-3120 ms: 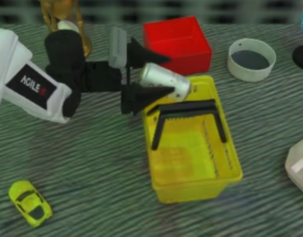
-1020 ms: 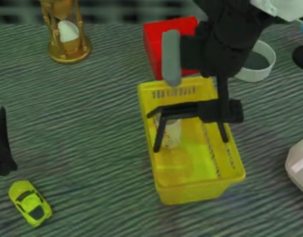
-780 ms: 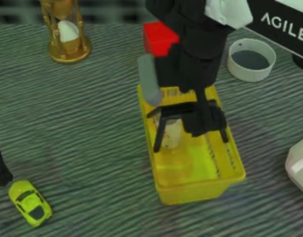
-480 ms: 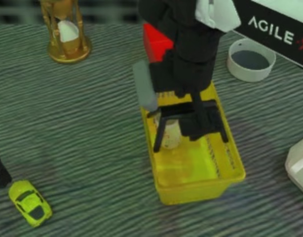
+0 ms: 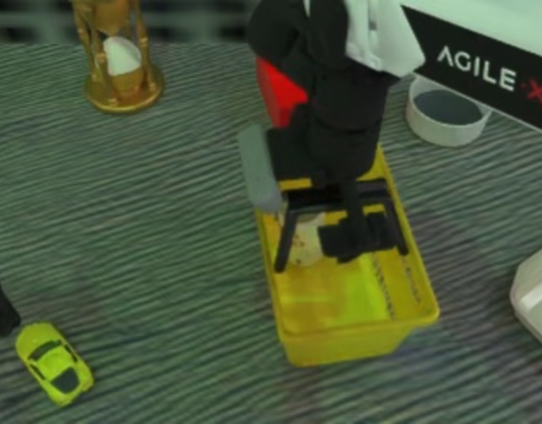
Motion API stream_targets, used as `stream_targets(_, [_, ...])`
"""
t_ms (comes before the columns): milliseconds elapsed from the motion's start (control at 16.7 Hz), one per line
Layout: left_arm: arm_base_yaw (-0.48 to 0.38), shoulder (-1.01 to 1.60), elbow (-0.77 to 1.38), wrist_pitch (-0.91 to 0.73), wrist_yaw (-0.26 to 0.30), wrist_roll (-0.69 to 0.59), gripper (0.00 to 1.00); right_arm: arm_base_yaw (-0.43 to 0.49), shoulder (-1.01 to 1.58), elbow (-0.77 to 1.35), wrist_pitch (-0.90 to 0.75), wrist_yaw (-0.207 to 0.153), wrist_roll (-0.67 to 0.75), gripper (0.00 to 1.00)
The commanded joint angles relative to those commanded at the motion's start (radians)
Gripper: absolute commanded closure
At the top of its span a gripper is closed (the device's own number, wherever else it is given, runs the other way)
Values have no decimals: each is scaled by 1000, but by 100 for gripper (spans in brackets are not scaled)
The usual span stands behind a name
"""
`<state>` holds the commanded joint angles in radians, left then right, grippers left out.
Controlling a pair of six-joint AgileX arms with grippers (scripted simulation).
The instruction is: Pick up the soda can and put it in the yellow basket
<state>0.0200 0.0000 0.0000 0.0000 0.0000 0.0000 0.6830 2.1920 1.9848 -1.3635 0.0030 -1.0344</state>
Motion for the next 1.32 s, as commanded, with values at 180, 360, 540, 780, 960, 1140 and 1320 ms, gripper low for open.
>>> stream_targets(180, [0, 0, 0, 0, 0, 0, 0, 0, 0, -6, 5, 0, 0, 0])
stream_targets(360, [0, 0, 0, 0, 0, 0, 0, 0, 0, -6, 5, 0, 0, 15])
stream_targets(540, [0, 0, 0, 0, 0, 0, 0, 0, 0, -6, 5, 0, 0, 38])
stream_targets(780, [0, 0, 0, 0, 0, 0, 0, 0, 0, -6, 5, 0, 0, 68])
stream_targets(960, [0, 0, 0, 0, 0, 0, 0, 0, 0, -6, 5, 0, 0, 90])
stream_targets(1140, [0, 0, 0, 0, 0, 0, 0, 0, 0, -6, 5, 0, 0, 100])
stream_targets(1320, [0, 0, 0, 0, 0, 0, 0, 0, 0, -6, 5, 0, 0, 100])
